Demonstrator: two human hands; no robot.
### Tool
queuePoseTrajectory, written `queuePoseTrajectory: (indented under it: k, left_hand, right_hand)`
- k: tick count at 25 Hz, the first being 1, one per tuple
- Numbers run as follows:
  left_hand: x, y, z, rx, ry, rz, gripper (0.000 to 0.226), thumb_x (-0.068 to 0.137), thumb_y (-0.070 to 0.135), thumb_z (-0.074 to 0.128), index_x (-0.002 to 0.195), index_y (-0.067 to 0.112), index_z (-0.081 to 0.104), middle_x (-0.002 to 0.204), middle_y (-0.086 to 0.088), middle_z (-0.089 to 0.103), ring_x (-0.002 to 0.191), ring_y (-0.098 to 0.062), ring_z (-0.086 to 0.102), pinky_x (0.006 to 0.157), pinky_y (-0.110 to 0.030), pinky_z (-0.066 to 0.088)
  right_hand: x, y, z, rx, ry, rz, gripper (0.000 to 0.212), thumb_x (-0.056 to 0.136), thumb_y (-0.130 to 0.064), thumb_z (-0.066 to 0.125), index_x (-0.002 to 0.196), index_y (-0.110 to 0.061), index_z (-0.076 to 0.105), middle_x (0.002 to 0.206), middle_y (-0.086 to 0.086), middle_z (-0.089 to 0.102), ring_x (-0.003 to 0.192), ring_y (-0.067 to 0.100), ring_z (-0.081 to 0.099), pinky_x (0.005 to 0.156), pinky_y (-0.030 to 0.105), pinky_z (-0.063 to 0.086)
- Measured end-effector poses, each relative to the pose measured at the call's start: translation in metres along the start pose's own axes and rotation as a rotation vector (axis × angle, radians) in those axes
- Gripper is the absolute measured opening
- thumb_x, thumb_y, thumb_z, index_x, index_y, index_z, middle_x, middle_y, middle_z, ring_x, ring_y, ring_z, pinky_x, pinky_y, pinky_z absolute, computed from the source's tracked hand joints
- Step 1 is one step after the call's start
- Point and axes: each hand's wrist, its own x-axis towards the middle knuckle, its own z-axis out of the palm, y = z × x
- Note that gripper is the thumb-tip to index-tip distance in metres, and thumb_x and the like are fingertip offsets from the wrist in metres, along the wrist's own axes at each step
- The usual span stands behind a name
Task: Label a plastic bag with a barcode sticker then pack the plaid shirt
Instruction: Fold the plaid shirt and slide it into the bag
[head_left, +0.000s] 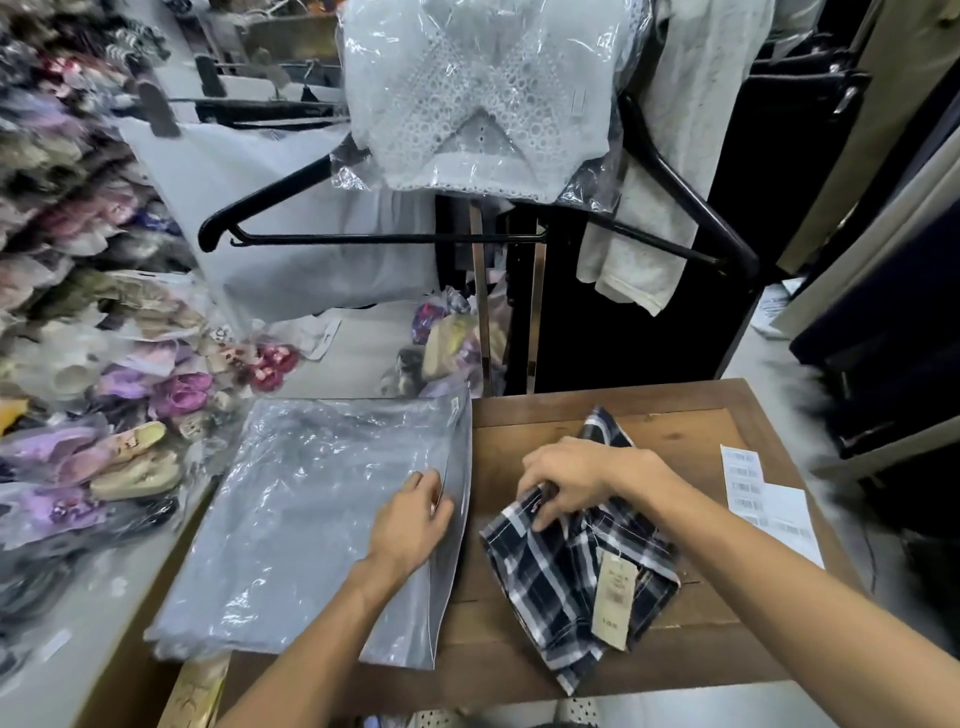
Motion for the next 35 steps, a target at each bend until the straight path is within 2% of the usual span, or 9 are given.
queuePoseTrajectory:
  k: [4,7,10,15,19,22,26,29,35]
  left_hand:
    - [-0.003,0.003,0.001,-0.108,0.037,-0.038,0.019,0.093,0.023,0.057,0.081,0.015,0.044,0.079,-0.003,0.058,0.075,-0.027,0.053,0.069,-0.040,0.045]
    - [-0.005,0.003,0.006,-0.177,-0.020,-0.102,0.021,0.092,0.024,0.063,0.079,0.019,0.047,0.077,-0.002,0.063,0.075,-0.024,0.059,0.070,-0.039,0.047]
    - [-0.007,0.003,0.012,-0.288,-0.110,-0.197,0.022,0.094,0.029,0.068,0.083,0.014,0.055,0.082,-0.006,0.069,0.080,-0.024,0.065,0.072,-0.034,0.048]
    - [-0.015,0.008,0.011,-0.394,-0.192,-0.205,0.016,0.088,0.013,0.075,0.088,0.014,0.059,0.089,-0.003,0.066,0.083,-0.014,0.061,0.074,-0.024,0.050]
    - [-0.015,0.006,0.014,-0.337,-0.175,-0.290,0.021,0.090,0.013,0.074,0.092,0.016,0.054,0.080,-0.002,0.065,0.070,-0.014,0.059,0.063,-0.026,0.048]
    - [-0.014,0.002,0.016,-0.281,-0.121,-0.314,0.025,0.089,0.010,0.071,0.090,0.019,0.048,0.076,-0.002,0.063,0.065,-0.015,0.056,0.066,-0.032,0.048]
    - [-0.012,0.002,0.017,-0.355,-0.079,-0.365,0.021,0.088,0.013,0.074,0.085,0.018,0.054,0.074,-0.002,0.069,0.063,-0.016,0.062,0.063,-0.028,0.050]
    - [-0.012,-0.002,0.017,-0.354,-0.069,-0.365,0.014,0.090,0.023,0.072,0.079,0.019,0.063,0.071,-0.004,0.075,0.064,-0.017,0.070,0.069,-0.031,0.057]
    - [-0.011,0.001,0.013,-0.194,-0.112,-0.288,0.010,0.088,0.032,0.069,0.085,0.023,0.068,0.071,0.001,0.075,0.063,-0.014,0.067,0.059,-0.026,0.048]
  right_hand:
    - [-0.013,0.018,0.005,0.384,0.207,-0.004,0.015,0.093,-0.040,0.070,0.106,-0.037,0.063,0.106,-0.025,0.063,0.100,0.002,0.060,0.089,0.031,0.048]
    - [-0.015,0.038,0.014,0.573,0.351,0.087,0.028,0.096,-0.040,0.067,0.122,-0.032,0.062,0.123,-0.018,0.066,0.108,0.003,0.064,0.094,0.031,0.053]
    - [-0.007,0.050,0.021,0.466,0.344,0.183,0.051,0.100,-0.045,0.058,0.147,-0.032,0.046,0.147,-0.010,0.055,0.122,0.013,0.060,0.103,0.036,0.049]
    - [0.017,0.052,0.029,0.270,0.388,0.257,0.053,0.102,-0.046,0.052,0.150,-0.027,0.039,0.146,-0.001,0.054,0.124,0.022,0.057,0.103,0.040,0.044]
    - [0.033,0.044,0.053,0.026,0.419,0.280,0.079,0.094,-0.051,0.060,0.158,-0.031,0.017,0.150,0.005,0.046,0.136,0.027,0.044,0.115,0.046,0.031]
    - [0.029,0.024,0.070,-0.154,0.481,0.087,0.070,0.083,-0.062,0.058,0.142,-0.027,0.046,0.156,0.010,0.038,0.144,0.029,0.035,0.122,0.051,0.025]
    - [0.032,-0.030,0.103,-0.103,0.310,-0.035,0.070,0.081,-0.072,0.058,0.130,-0.021,0.055,0.114,0.002,0.052,0.098,0.017,0.047,0.093,0.041,0.050]
    - [0.043,-0.047,0.114,-0.095,0.147,0.033,0.087,0.075,-0.074,0.065,0.147,-0.032,0.038,0.118,0.008,0.049,0.102,0.027,0.054,0.084,0.045,0.052]
    - [0.044,-0.043,0.104,-0.088,0.160,-0.059,0.049,0.097,-0.045,0.051,0.140,-0.021,0.050,0.117,0.011,0.055,0.101,0.031,0.061,0.081,0.044,0.051]
